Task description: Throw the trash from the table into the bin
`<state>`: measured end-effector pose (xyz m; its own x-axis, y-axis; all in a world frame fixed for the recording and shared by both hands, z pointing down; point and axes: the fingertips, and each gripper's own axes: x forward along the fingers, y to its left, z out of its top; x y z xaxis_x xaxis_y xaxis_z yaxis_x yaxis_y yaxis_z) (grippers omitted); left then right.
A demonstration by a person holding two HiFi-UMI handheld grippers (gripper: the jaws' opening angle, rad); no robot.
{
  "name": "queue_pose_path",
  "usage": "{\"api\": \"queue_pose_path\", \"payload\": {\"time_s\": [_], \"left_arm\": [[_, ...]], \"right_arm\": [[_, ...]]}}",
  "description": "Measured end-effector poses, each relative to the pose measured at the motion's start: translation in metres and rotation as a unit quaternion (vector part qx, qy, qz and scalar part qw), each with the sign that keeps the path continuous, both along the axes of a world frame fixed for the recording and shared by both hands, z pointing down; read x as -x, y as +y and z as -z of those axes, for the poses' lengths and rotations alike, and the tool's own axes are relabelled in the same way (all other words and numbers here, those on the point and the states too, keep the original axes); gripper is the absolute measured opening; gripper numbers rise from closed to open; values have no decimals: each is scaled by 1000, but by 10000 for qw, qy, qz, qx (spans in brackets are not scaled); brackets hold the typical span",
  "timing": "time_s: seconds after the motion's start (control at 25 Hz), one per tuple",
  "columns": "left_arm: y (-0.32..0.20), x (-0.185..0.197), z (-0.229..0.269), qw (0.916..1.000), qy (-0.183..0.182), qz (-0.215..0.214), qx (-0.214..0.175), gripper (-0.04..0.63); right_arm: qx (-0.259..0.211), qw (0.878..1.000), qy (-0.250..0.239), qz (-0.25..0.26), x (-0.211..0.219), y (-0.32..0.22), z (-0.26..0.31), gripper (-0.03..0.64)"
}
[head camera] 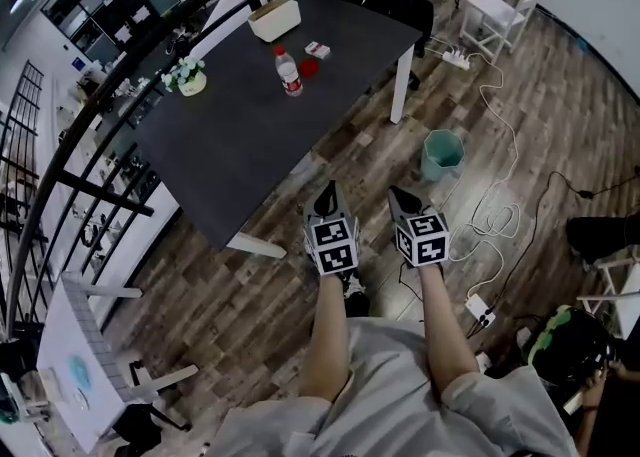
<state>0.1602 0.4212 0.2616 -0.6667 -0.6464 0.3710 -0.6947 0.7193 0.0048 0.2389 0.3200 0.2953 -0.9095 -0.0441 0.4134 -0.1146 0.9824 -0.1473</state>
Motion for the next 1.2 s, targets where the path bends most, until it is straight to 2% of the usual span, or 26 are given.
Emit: {"api": "queue_pose_path", "payload": {"time_s": [0.28,0.52,0.8,1.2], "left_arm": [[-23,66,2,9995,42,-293,-113,26],[-19,114,7,9990,-32,-427,-88,26],[-14,145,8,9991,-121,-403,-91,26],[-25,206,-4,9999,-155,-47,25,26]], "right_arm": [[148,9999,-8,-36,68,-9,-4,11],[33,9998,-127,-139,119,-2,2,11],[-95,9998,-181,2,165,2,5,11],[28,9993,-249,279,239,-18,-9,11]]}}
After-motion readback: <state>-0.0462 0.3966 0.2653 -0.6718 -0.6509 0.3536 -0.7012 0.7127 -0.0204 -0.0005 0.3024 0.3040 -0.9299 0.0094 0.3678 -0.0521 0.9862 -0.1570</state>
